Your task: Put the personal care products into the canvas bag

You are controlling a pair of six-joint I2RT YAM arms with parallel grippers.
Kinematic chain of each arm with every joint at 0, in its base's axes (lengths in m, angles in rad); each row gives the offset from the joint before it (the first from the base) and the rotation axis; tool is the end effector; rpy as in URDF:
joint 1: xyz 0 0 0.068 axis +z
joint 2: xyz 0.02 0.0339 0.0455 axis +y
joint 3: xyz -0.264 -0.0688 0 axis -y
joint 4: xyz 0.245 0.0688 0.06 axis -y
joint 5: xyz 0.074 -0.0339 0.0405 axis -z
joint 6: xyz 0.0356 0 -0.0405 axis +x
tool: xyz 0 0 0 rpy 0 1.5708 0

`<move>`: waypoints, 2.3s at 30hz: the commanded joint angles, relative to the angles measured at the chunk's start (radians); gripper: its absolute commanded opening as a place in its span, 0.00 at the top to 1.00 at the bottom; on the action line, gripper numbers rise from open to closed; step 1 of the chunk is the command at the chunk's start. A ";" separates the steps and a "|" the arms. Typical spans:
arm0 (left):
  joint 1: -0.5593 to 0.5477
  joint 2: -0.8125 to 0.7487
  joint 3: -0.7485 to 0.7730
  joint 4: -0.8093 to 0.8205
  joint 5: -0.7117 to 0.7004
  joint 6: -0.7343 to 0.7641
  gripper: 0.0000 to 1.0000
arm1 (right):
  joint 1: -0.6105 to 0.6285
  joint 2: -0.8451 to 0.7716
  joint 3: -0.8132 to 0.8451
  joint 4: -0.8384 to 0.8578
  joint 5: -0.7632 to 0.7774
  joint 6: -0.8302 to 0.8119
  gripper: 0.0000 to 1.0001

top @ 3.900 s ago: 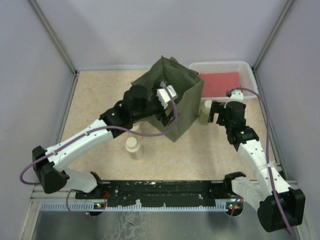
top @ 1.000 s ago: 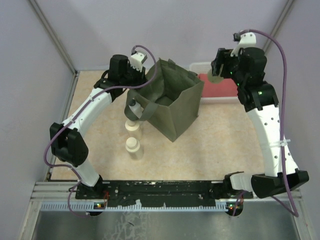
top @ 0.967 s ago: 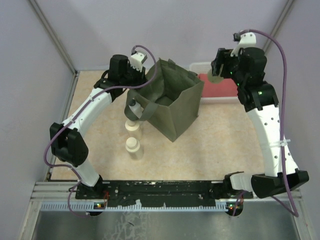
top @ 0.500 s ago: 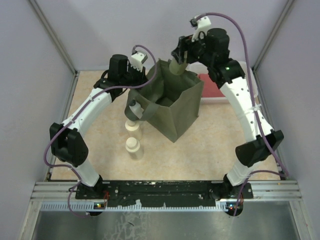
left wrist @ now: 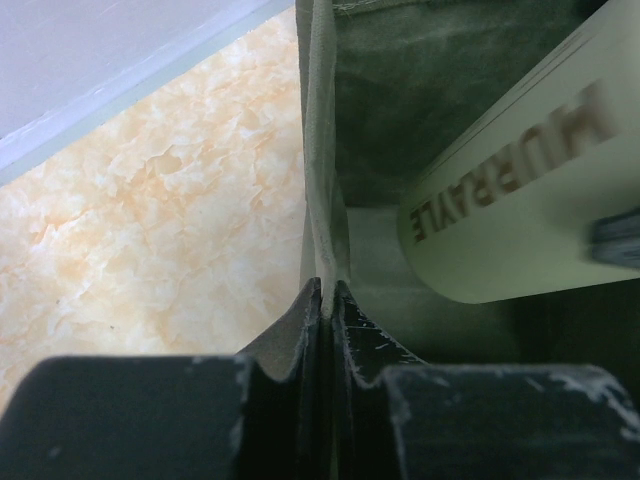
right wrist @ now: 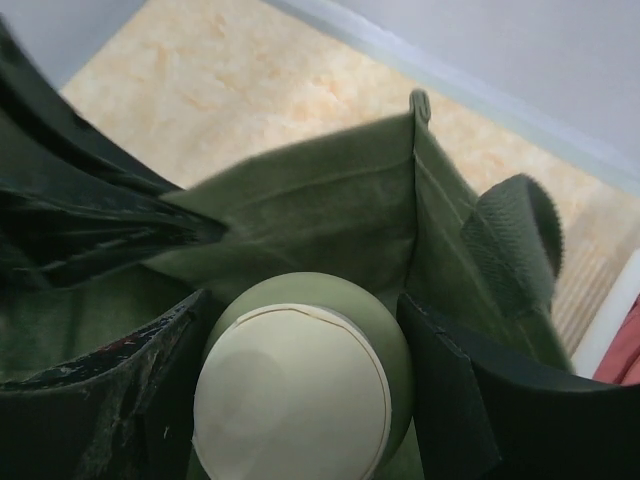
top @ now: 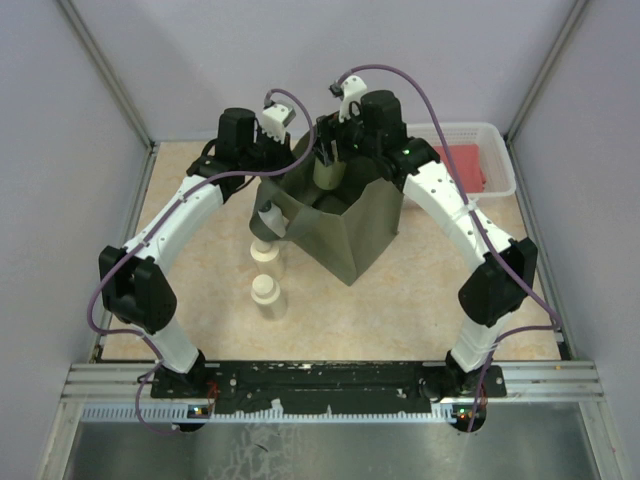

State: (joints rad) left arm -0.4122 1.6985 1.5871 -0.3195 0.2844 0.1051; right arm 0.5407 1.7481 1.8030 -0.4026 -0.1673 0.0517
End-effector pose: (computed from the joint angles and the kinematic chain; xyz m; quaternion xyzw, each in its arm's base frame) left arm 0.3644 -0.1702 0.3626 0.2871 0.7861 -0.1996 0.5096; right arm 0.3489 0.2164 0.4095 -0.2440 0.7800 0.2324 0.5272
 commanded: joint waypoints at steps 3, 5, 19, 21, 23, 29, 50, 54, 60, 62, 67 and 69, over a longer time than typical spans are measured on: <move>0.001 -0.042 0.053 -0.045 0.029 -0.011 0.95 | 0.003 0.044 -0.029 0.187 0.014 -0.018 1.00; 0.001 -0.052 0.046 -0.046 0.025 -0.014 0.96 | 0.002 0.070 -0.031 0.188 0.013 -0.019 1.00; 0.001 -0.102 0.018 -0.041 0.033 -0.013 0.98 | 0.003 0.175 -0.075 0.197 0.150 -0.052 1.00; 0.001 -0.096 0.012 -0.036 0.031 -0.013 0.98 | 0.002 0.188 -0.085 0.203 0.153 -0.052 1.00; 0.001 -0.091 0.006 -0.028 0.029 -0.012 0.97 | 0.003 0.207 -0.084 0.202 0.153 -0.050 1.00; 0.001 -0.066 -0.007 -0.018 0.022 -0.009 0.97 | 0.005 0.247 -0.073 0.179 0.177 -0.052 0.76; 0.001 -0.013 -0.013 0.005 0.024 -0.003 0.98 | 0.033 0.120 -0.035 0.085 0.245 -0.086 0.01; 0.001 0.007 0.003 -0.007 0.012 0.001 0.99 | 0.058 0.012 -0.028 0.043 0.334 -0.069 0.01; 0.003 0.028 0.017 -0.008 0.006 -0.006 1.00 | 0.075 -0.233 -0.131 0.048 0.402 0.033 0.01; 0.003 0.028 0.017 -0.005 0.008 -0.010 1.00 | 0.074 -0.329 -0.273 0.142 0.372 0.076 0.01; 0.003 0.034 0.020 -0.003 0.021 -0.018 1.00 | 0.074 -0.556 -0.500 0.275 0.254 0.085 0.01; 0.003 0.037 0.025 -0.006 0.018 -0.017 1.00 | 0.080 -0.581 -0.478 0.174 0.207 0.109 0.01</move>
State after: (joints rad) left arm -0.4076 1.7081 1.5879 -0.3286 0.2863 0.1005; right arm 0.6067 1.1976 1.3361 -0.2104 0.1379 0.1112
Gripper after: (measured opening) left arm 0.030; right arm 0.992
